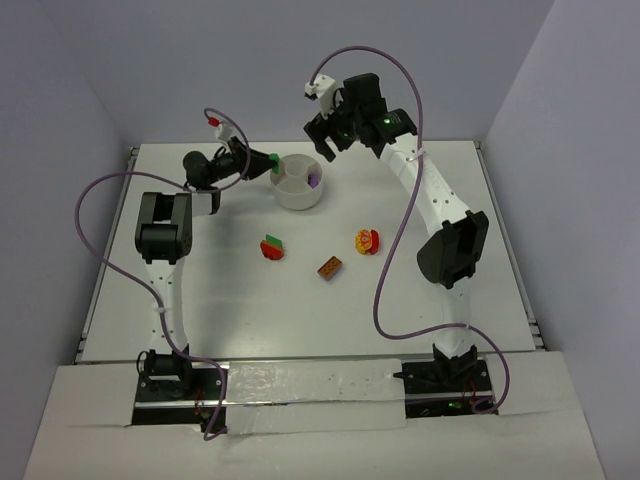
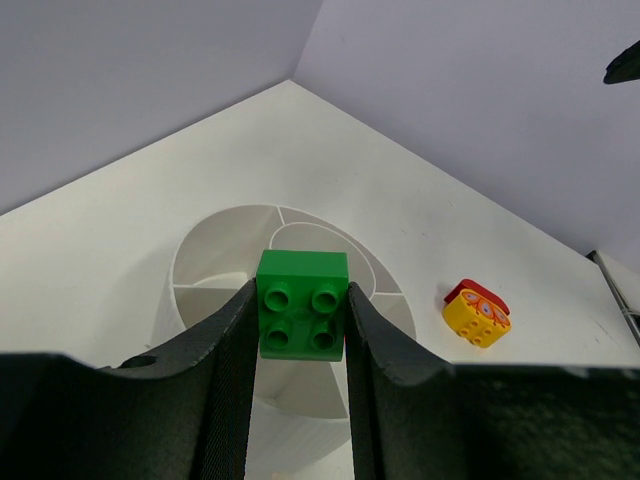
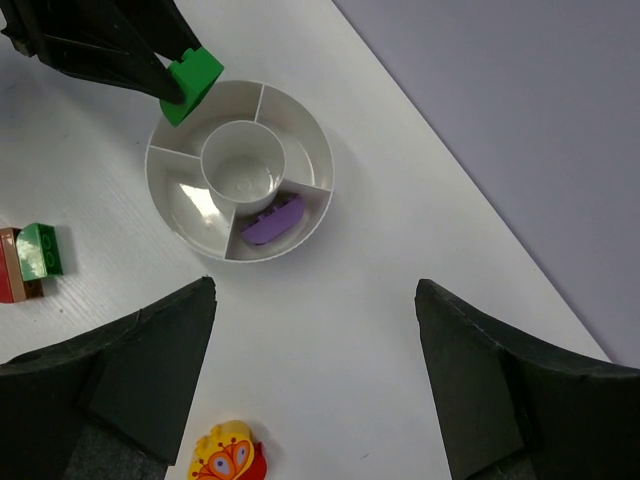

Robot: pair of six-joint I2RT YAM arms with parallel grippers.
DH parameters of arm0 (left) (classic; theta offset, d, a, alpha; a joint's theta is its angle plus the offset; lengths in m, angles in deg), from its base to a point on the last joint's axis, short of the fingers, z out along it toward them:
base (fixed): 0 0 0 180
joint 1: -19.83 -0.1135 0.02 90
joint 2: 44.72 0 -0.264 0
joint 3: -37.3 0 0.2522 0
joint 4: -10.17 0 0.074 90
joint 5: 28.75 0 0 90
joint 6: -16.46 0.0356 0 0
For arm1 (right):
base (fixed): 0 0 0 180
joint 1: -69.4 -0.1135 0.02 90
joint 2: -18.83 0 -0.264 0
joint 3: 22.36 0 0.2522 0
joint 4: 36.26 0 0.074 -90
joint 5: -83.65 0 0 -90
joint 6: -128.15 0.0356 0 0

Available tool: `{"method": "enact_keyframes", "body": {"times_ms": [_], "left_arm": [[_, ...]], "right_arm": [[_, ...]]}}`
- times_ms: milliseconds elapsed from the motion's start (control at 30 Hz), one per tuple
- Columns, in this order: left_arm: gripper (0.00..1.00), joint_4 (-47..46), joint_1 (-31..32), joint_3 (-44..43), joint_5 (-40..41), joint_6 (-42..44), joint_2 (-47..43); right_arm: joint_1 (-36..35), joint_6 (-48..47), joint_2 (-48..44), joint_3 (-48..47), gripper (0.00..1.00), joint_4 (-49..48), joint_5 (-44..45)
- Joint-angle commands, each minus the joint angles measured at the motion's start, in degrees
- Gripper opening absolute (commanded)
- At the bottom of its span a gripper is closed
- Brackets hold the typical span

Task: Sort the legos into containers by color

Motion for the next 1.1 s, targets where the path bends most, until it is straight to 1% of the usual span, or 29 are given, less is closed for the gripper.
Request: {"method": "enact_keyframes", "body": {"times_ms": [0, 300, 600, 733, 767, 800, 867, 967, 1067], "left_arm": [[0.25, -0.4, 0.6, -2.6, -1.1, 2.3, 0.7], [0.29, -0.1, 1.2, -4.4, -1.2, 1.5, 2.1], [0.51, 5.0, 1.3, -5.1, -0.2, 4.7, 1.6], [0.54, 5.8, 1.3, -5.4, -0.2, 5.3, 1.2], [0.56, 5.8, 1.3, -5.4, -0.2, 5.2, 1.1], [0.61, 5.7, 1.3, -5.5, -0.2, 5.1, 1.0], [0.63, 5.2, 1.3, -5.6, -0.2, 4.8, 0.7], [0.63, 5.4, 1.1, -6.0, -0.2, 4.7, -0.5], [0.62, 7.8, 0.6, -7.5, -1.2, 5.3, -4.1]], "right_arm": [[0.6, 0.5, -2.0, -0.1, 0.88, 0.3, -0.8], [0.6, 0.4, -1.5, -0.2, 0.88, 0.6, -0.9], [0.6, 0.2, -1.5, -0.3, 0.89, 1.0, -1.7], [0.6, 0.2, -1.6, -0.6, 0.89, 1.0, -1.7], [0.6, 0.2, -1.6, -0.6, 0.89, 1.0, -1.7], [0.6, 0.2, -1.7, -0.6, 0.89, 1.1, -1.7], [0.6, 0.2, -1.9, -0.2, 0.89, 1.3, -1.9], [0.6, 0.0, -2.9, 0.3, 0.90, 1.5, -2.3], [0.7, -0.7, -5.7, 3.2, 0.90, 2.1, -3.6]]}}
